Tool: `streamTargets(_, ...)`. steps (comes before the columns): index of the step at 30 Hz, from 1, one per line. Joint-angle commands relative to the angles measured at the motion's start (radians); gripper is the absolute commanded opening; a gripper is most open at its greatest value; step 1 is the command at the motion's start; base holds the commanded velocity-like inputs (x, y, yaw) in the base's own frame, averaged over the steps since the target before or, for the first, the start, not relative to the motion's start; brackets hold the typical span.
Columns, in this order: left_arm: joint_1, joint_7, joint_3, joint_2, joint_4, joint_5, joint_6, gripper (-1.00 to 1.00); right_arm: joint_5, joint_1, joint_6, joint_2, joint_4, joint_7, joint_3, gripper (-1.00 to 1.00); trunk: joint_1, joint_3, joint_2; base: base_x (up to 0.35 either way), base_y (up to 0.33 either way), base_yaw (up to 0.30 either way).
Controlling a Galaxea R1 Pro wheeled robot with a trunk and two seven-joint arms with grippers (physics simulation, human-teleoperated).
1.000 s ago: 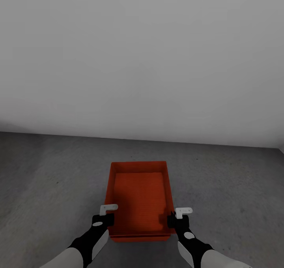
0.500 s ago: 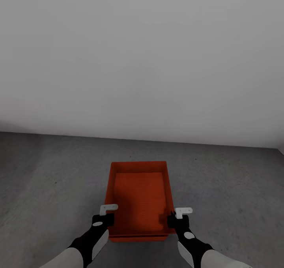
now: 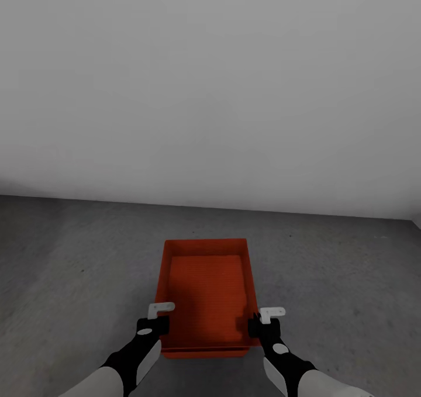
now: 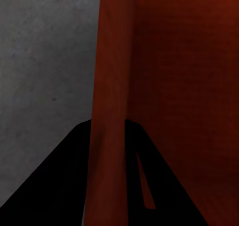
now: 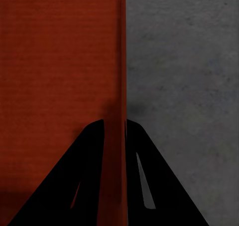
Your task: Move the two storage containers from the living room to the garage. In the garage, place one container on the floor and stack the other container on top of it (either order is fine).
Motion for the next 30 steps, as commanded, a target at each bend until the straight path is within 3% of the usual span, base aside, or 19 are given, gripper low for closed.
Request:
streamTargets(1,-0.001,0.011,0.053,0.003,-0.005,-0.011,0.004,-1.00,-0.016,0.000,-0.006,-0.009,0.019,-0.001,-0.011,-1.00,0.000,-0.001,0.000,0.000,0.000,0.000)
streamTargets(7,-0.001,0.011,0.053,0.003,-0.005,-0.011,0.004,-1.00,-0.016,0.000,-0.006,-0.009,0.019,-0.001,-0.011,-1.00,0.000,-0.001,0.000,0.000,0.000,0.000)
streamTargets(12,-0.001,0.010,0.053,0.003,-0.005,-0.011,0.004,-1.00,-0.016,0.000,-0.006,-0.009,0.019,-0.001,-0.011,-1.00,0.019,-0.016,-0.035,0.000,0.000,0.000)
streamTargets(30,-0.001,0.011,0.053,0.003,-0.005,-0.010,0.004,-1.00,-0.016,0.000,-0.006,-0.009,0.019,-0.001,-0.011,-1.00,0.019,-0.016,-0.035,0.000,0.000,0.000)
